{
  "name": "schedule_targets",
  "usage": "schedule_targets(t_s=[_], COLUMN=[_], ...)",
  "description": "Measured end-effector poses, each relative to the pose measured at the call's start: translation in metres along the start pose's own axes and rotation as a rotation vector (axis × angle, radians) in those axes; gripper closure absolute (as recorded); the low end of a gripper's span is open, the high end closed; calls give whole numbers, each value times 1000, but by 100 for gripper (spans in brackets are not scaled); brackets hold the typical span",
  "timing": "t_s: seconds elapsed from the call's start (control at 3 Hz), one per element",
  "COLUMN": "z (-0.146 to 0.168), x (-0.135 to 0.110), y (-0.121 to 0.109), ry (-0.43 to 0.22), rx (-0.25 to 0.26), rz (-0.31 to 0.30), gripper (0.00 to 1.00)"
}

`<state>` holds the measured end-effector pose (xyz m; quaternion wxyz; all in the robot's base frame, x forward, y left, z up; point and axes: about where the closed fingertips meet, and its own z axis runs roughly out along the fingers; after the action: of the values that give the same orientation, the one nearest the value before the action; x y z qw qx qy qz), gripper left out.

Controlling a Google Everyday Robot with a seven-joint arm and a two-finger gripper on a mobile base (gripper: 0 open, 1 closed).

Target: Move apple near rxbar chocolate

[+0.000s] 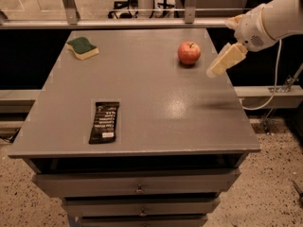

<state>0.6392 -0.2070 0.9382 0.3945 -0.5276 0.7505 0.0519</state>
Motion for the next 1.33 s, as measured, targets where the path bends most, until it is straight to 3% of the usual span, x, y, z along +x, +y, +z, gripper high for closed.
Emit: schedule_targets(t_s=[0.67, 1.0, 1.33], z=[58, 93, 108], x=[-4, -4, -3], y=[-32, -46, -51], ry=[-85, -100, -100], rx=[-4, 3, 6], rz=[127, 181, 201], gripper=[0, 0, 0])
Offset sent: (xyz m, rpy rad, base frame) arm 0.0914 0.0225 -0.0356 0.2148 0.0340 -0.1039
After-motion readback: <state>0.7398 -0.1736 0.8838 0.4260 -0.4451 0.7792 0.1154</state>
